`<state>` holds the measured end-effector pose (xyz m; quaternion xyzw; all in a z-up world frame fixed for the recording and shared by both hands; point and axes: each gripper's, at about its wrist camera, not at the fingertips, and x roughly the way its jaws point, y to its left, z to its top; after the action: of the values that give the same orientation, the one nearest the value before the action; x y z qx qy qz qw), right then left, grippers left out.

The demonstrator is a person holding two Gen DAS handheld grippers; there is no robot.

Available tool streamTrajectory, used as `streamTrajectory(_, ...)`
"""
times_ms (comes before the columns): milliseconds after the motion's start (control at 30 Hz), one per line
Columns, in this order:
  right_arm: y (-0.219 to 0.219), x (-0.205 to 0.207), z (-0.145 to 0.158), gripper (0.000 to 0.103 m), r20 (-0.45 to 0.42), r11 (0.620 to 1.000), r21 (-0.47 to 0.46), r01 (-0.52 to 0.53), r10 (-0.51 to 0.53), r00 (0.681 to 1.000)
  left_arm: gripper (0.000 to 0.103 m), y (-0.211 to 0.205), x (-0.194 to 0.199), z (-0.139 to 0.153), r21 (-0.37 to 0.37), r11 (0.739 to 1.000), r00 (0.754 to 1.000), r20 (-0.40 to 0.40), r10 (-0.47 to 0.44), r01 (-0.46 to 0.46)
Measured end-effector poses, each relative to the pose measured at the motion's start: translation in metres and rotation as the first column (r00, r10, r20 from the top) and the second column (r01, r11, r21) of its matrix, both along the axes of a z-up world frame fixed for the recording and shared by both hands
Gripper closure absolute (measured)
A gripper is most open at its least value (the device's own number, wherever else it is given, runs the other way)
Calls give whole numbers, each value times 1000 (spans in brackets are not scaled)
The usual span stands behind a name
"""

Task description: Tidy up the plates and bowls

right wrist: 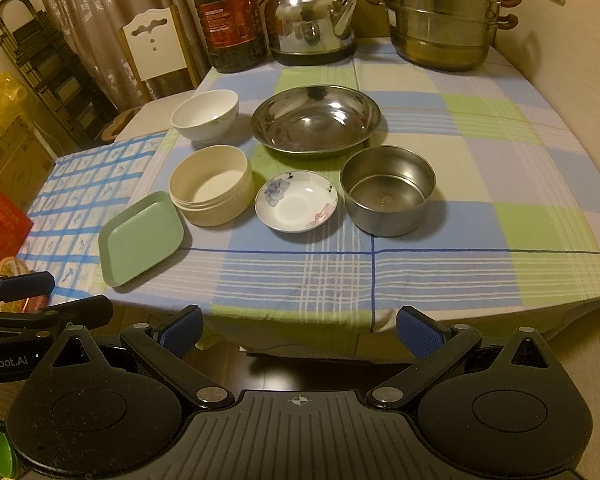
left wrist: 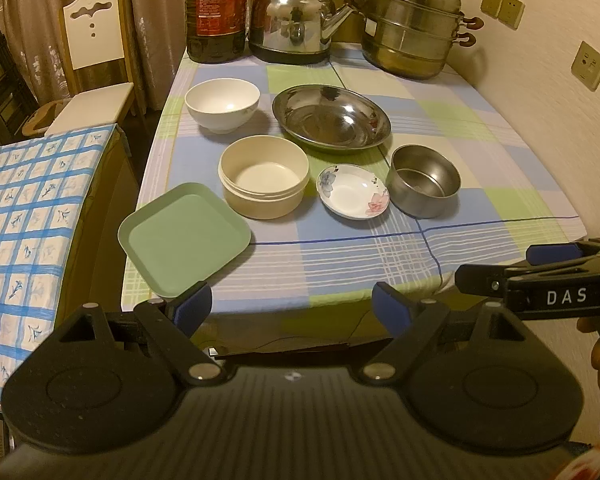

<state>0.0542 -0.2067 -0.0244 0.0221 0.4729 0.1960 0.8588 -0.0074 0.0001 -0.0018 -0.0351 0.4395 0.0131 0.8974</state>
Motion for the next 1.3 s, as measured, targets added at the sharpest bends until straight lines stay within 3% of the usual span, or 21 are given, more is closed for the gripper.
streamTrajectory(433,17,7,-7,1,-9,1000,4,-5,5,1000,17,6,-2,-2,-2,1000,1000,-3,2,-2)
streamTrajectory(1033,43,26,-11,1,6,989,127,-77,77,997,19,69,22,-19,-22,996,997,6,83,-83)
streamTrajectory(1300,68,48,-28,3,-30,987,142,-75,80,996,32,101,36,-36,-68,995,997,-3,78,-78)
